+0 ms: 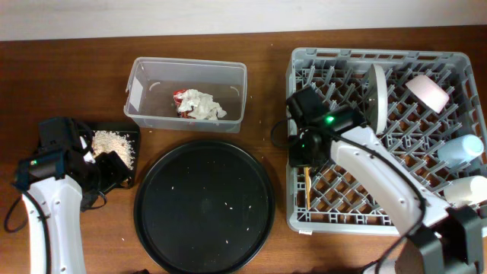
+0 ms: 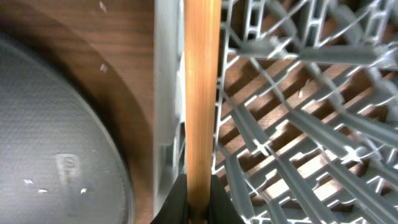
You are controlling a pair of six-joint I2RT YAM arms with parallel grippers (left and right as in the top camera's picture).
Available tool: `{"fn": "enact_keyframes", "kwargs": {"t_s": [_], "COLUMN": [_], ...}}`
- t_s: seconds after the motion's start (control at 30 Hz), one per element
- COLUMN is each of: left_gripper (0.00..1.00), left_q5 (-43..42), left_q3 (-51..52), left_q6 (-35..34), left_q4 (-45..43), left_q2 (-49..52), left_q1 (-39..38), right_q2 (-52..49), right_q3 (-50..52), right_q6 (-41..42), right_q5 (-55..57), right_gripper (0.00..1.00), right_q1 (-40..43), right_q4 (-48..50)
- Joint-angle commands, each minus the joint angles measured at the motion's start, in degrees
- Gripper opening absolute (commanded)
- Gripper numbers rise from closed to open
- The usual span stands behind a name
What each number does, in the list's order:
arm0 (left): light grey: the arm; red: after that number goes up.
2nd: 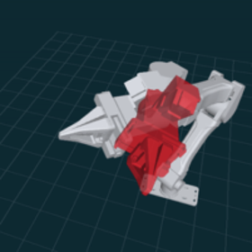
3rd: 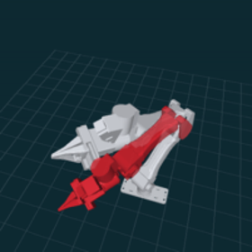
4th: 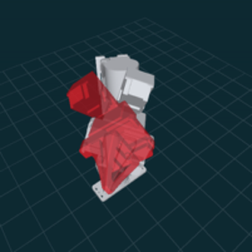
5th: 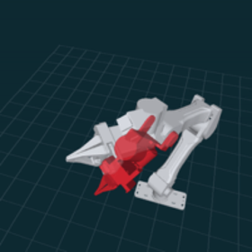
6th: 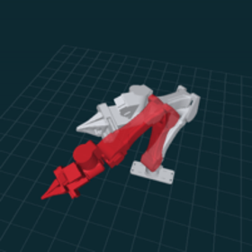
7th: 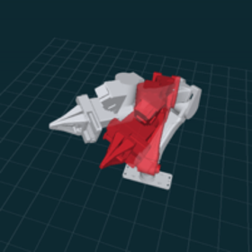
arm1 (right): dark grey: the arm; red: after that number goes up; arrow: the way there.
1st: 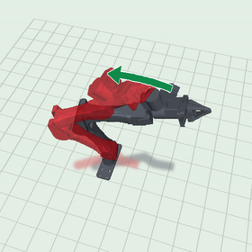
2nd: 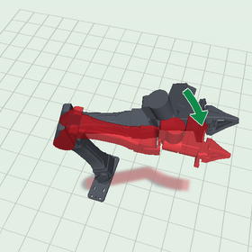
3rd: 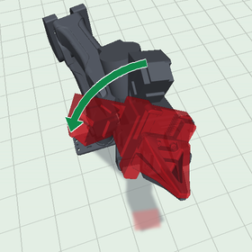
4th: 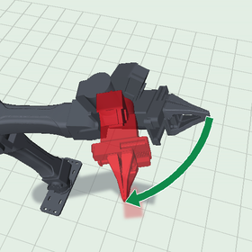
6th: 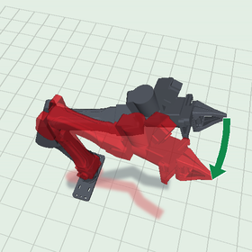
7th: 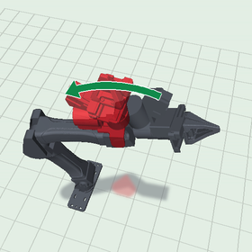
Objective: Sort waste into correct bins and load items into the dishwasher rack
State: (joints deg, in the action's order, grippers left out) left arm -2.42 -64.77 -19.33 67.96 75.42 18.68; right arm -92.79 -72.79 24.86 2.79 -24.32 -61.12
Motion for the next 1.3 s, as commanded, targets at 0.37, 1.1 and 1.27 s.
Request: {"fn": "enact_keyframes", "kwargs": {"t_s": [0.37, 1.1, 1.27], "left_gripper": [0.82, 0.99, 0.99], "left_q5": [-0.52, 6.75, 6.75], "left_q3": [-0.74, 19.8, 19.8], "left_q6": [-0.33, 9.94, 9.94], "left_q4": [-0.07, -16.5, -15.61], "left_q2": [-0.81, -48.87, -49.72], "left_q1": [-0.57, -28.26, -28.26], "right_q2": [9.38, 57.29, 57.22], "right_q3": [-16.02, 22.88, 22.88], "right_q6": [-1.95, -18.45, -18.45], "right_q5": [6.67, -9.46, -9.46], "right_gripper": [0.64, 0.98, 0.98], "right_q1": [5.77, 36.76, 36.76], "right_q4": [-6.16, 3.93, 3.93]}}
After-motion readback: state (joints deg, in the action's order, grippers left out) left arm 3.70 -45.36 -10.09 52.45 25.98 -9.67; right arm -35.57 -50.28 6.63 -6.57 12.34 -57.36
